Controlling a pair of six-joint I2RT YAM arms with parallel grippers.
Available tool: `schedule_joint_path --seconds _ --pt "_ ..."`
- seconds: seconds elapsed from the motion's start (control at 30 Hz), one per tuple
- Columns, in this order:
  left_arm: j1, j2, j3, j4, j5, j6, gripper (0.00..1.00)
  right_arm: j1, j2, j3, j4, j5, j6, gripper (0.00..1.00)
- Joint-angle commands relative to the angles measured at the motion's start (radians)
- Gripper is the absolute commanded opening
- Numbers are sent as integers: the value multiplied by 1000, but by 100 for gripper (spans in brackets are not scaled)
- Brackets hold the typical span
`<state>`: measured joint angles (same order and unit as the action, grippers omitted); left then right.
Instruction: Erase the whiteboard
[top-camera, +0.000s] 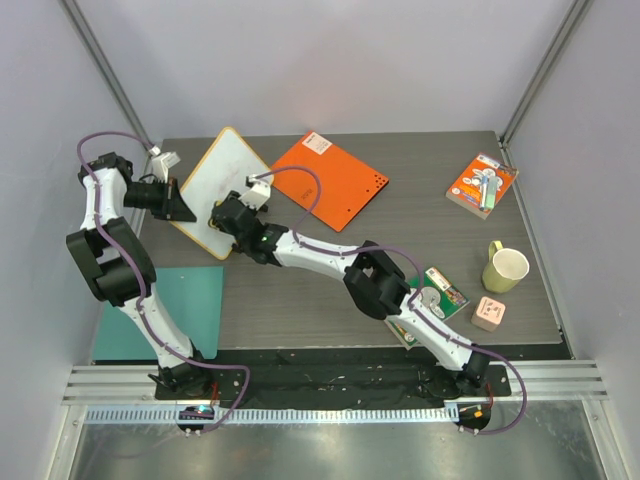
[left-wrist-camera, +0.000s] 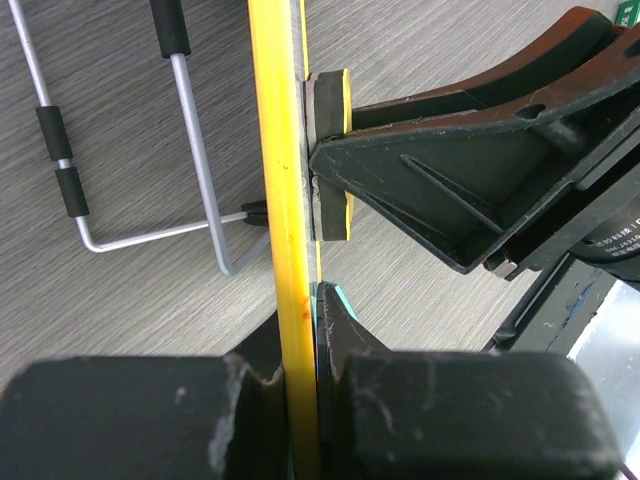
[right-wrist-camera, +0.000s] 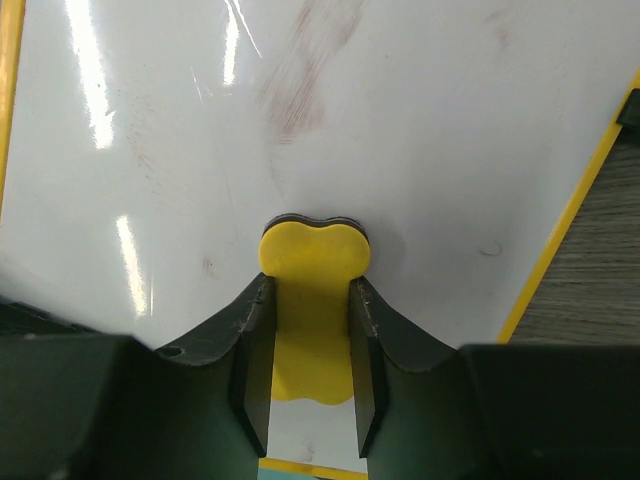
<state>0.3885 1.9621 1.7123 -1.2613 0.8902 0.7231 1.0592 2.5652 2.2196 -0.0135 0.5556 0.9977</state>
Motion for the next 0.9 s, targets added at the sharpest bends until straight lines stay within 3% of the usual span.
schedule_joint_path --seconds 0.0,0.37,0.73,0.87 --pt "-86 -3 -54 -147 29 205 0 48 107 -51 -180 -138 -57 1" --pt "-86 -12 -57 -159 24 214 0 -1 -20 -80 165 -183 -168 1" --pt "-86 -12 -65 -170 13 234 0 -106 -46 -113 415 -211 -192 1" --pt "-86 -14 -65 -178 15 242 0 -149 -27 -84 426 -194 -182 1"
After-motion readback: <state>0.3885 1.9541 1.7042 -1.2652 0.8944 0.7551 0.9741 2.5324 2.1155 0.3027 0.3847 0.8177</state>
